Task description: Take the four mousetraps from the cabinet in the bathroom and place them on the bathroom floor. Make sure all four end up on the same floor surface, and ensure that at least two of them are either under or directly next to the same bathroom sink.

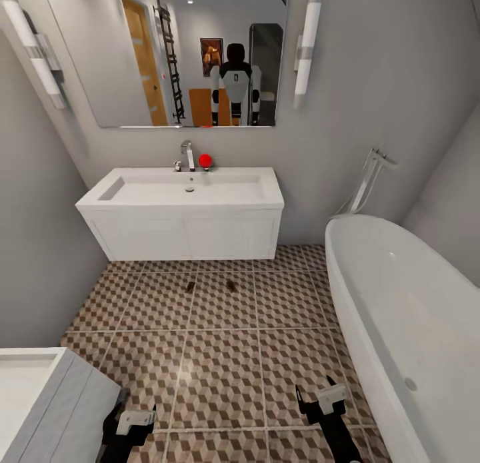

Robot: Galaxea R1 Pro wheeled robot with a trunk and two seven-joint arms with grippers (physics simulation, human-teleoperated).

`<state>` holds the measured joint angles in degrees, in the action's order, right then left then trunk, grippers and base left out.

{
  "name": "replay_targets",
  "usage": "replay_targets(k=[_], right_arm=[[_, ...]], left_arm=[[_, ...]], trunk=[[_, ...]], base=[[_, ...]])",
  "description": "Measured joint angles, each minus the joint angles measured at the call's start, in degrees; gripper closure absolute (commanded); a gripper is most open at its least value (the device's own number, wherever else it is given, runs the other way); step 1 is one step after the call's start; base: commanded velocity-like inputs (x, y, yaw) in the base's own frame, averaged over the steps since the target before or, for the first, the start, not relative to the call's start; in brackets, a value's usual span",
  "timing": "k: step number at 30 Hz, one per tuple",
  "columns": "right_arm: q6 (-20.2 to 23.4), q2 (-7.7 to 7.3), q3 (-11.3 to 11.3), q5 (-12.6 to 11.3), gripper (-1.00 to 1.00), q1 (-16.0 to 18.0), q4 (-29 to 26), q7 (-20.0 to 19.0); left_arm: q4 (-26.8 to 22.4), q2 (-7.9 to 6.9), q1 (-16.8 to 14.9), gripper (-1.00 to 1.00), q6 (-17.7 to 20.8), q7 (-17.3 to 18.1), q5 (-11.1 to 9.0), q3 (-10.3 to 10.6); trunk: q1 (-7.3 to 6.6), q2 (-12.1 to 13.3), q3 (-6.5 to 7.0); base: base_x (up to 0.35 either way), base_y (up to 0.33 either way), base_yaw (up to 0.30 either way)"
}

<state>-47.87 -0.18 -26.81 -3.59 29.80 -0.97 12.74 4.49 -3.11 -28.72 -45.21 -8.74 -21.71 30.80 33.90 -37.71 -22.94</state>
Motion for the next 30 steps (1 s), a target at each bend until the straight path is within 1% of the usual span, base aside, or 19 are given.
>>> replay_targets(k=[9, 14, 16, 18, 19, 21, 23, 25, 30], right_arm=[[0.0, -0.19, 0.1, 0.0, -1.00, -0.2, 0.0, -0.1], [-0.7, -2.57, 0.2, -0.1, -1.00, -2.1, 0.0, -0.4], [-1.0, -3.04, 0.1, 0.0, -1.00, -2.7, 0.0, -0.4], [-3.1, -3.81, 0.1, -0.1, -1.00, -3.9, 0.0, -0.5], [-3.9, -3.98, 0.1, 0.0, -1.00, -4.2, 0.0, -0.4], [-6.9, -4.47, 0.1, 0.0, -1.00, -5.1, 0.0, -0.3], [-8.1, -4.92, 0.1, -0.1, -1.00, -5.4, 0.0, -0.2], [-8.7, -5.35, 0.1, -0.1, -1.00, -5.6, 0.0, -0.1], [-8.1, -5.62, 0.2, -0.5, -1.00, -5.7, -0.1, 0.0]], left_arm=[[0.0, 0.00, 0.0, -1.00, 0.0, 0.0, 0.0, 0.0], [0.0, -0.02, 0.0, -1.00, 0.0, 0.0, 0.0, 0.0], [0.0, -0.01, 0.0, -1.00, 0.0, 0.0, 0.0, 0.0], [0.0, -0.02, 0.0, -1.00, 0.0, 0.0, 0.0, 0.0], [0.0, -0.02, 0.0, -1.00, 0.0, 0.0, 0.0, 0.0], [0.0, -0.01, 0.0, -1.00, 0.0, 0.0, 0.0, 0.0], [0.0, 0.00, 0.0, -1.00, 0.0, 0.0, 0.0, 0.0], [0.0, 0.00, 0.0, -1.00, 0.0, 0.0, 0.0, 0.0], [0.0, 0.19, 0.0, -1.00, 0.0, 0.0, 0.0, 0.0]], trunk=[[-1.98, 3.6, 1.62], [-3.08, 5.6, 2.52], [-3.52, 6.4, 2.88], [-3.96, 7.2, 3.24], [-4.18, 7.6, 3.42], [-4.62, 8.4, 3.78], [-5.06, 9.2, 4.14], [-5.50, 10.0, 4.51], [-6.60, 12.1, 5.41]], base=[[0.000, 0.000, 0.000], [0.000, 0.000, 0.000], [0.000, 0.000, 0.000], [0.000, 0.000, 0.000], [0.000, 0.000, 0.000], [0.000, 0.000, 0.000], [0.000, 0.000, 0.000], [0.000, 0.000, 0.000], [0.000, 0.000, 0.000]])
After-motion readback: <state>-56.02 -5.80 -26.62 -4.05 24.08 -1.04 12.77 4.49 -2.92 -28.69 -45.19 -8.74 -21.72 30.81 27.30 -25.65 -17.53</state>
